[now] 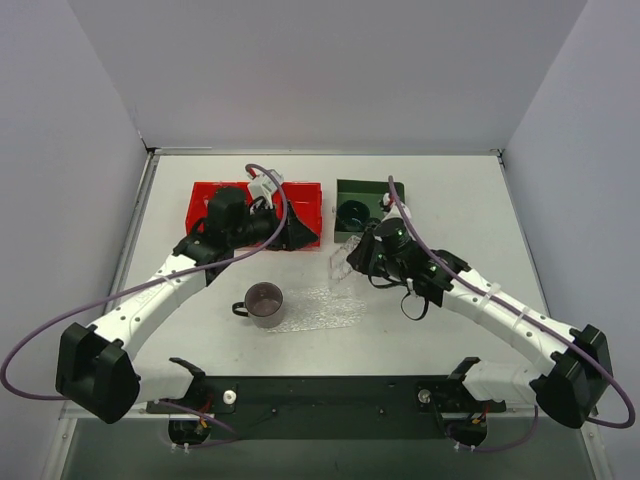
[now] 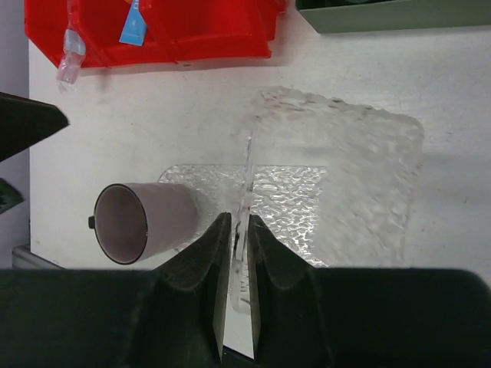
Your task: Prepare toiletry sets of a toothbrush and toothpaste on the tray
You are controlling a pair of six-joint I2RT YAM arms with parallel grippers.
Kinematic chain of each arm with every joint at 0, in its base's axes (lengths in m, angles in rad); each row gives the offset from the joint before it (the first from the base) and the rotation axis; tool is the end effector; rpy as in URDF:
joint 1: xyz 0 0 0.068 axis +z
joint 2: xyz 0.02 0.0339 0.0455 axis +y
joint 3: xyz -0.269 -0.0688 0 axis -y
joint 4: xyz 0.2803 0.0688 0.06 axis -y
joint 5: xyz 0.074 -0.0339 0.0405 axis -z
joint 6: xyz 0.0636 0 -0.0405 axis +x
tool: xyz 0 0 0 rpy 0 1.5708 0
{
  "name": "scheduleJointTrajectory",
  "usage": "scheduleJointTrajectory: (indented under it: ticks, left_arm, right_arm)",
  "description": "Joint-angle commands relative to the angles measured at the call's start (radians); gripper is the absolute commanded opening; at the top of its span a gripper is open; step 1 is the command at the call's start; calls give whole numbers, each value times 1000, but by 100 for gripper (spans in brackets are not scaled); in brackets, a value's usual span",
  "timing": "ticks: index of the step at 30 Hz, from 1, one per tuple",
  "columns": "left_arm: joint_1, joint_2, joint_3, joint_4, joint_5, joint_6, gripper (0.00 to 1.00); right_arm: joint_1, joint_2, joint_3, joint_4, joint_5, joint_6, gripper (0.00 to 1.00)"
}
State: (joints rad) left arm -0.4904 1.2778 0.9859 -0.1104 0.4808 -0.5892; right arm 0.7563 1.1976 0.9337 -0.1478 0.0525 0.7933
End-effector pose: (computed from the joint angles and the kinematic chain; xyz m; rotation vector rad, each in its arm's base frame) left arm 0.2931 -0.1898 0.2968 0.2353 2.1052 -1.1504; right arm 0.2454 0.2269 0.2938 0.0753 2.1085 0.9263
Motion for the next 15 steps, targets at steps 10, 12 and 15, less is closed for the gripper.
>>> scheduleJointTrajectory:
  ticks: [10, 12, 15]
  left_arm:
    - [-2, -63, 43, 14, -44, 74, 77]
    - [-2, -63, 45, 15, -45, 78, 77]
    - [1, -77, 51, 0, -65, 98, 77]
  right_arm:
    - [-21, -101, -107, 13, -2, 32, 0]
    - [-25, -112, -122, 27, -22, 50, 0]
    - [-29, -147, -162, 85, -45, 99, 0]
